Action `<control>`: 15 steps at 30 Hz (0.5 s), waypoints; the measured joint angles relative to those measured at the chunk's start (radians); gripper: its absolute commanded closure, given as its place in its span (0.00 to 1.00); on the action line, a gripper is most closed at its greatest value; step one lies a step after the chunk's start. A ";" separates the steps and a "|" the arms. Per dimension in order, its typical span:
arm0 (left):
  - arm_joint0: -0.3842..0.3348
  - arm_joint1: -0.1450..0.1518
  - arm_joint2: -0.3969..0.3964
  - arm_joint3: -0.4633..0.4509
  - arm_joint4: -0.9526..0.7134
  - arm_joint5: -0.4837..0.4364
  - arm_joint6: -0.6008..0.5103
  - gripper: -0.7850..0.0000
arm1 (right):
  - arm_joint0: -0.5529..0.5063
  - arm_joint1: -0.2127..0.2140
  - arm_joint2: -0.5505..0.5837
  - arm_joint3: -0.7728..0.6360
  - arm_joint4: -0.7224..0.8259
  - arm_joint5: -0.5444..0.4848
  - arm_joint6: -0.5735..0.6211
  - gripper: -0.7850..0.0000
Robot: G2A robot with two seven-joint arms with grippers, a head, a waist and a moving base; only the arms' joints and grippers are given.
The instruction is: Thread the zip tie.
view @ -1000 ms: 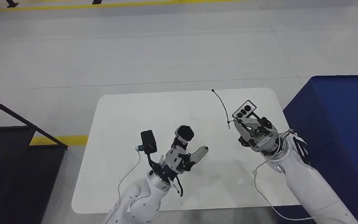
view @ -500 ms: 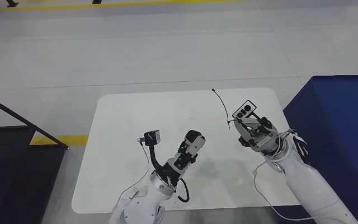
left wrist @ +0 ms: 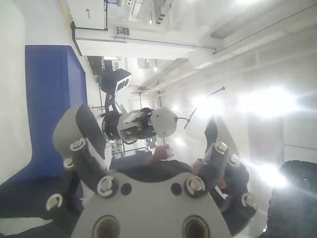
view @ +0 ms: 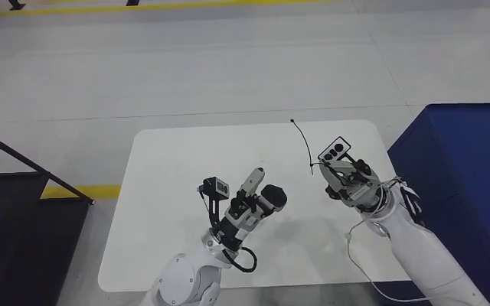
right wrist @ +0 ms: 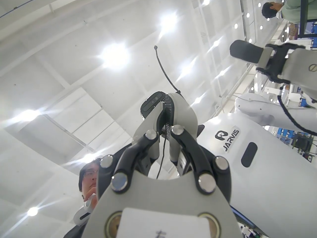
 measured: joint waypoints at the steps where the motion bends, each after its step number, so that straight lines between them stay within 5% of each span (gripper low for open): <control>1: 0.003 -0.004 0.007 -0.010 -0.045 -0.025 0.007 0.00 | -0.002 -0.003 0.001 0.005 -0.027 -0.034 0.001 1.00; 5: 0.001 -0.018 0.034 -0.013 -0.158 -0.133 0.046 0.00 | 0.000 -0.014 -0.006 0.026 -0.084 -0.111 0.018 1.00; 10: -0.019 -0.029 0.067 0.022 -0.187 -0.159 0.064 0.00 | 0.004 -0.026 -0.011 0.038 -0.154 -0.178 0.029 1.00; 15: -0.022 -0.037 0.097 0.026 -0.230 -0.173 0.051 0.26 | 0.006 -0.037 -0.021 0.050 -0.193 -0.202 0.026 1.00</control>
